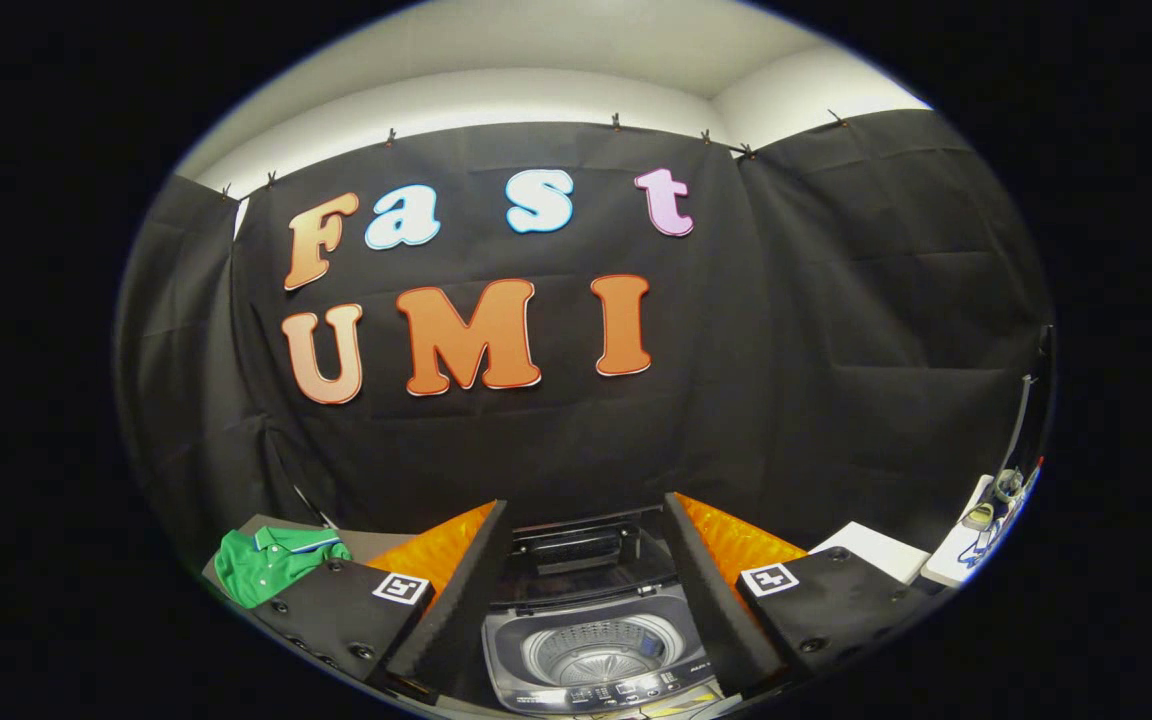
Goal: Put the clothes into the washing machine and then close the washing machine lid.
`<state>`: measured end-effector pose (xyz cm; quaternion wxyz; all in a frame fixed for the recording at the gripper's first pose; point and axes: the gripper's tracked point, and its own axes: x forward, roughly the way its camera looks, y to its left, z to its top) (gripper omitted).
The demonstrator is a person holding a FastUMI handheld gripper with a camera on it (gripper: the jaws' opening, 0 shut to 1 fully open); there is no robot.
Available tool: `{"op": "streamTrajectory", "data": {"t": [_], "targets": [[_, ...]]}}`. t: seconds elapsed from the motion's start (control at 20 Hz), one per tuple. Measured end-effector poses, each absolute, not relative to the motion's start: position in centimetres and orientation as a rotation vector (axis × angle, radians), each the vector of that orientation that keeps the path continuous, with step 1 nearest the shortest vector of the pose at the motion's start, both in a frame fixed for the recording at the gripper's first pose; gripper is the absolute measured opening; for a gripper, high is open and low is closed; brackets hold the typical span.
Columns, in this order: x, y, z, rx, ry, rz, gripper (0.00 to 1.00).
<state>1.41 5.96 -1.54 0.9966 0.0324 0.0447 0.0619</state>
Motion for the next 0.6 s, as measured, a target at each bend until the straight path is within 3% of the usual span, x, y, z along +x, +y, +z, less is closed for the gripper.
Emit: {"op": "streamTrajectory", "data": {"t": [0.6], "targets": [[1.2,19.2,-5.3,0.032,0.185,0.381,0.98]]}}
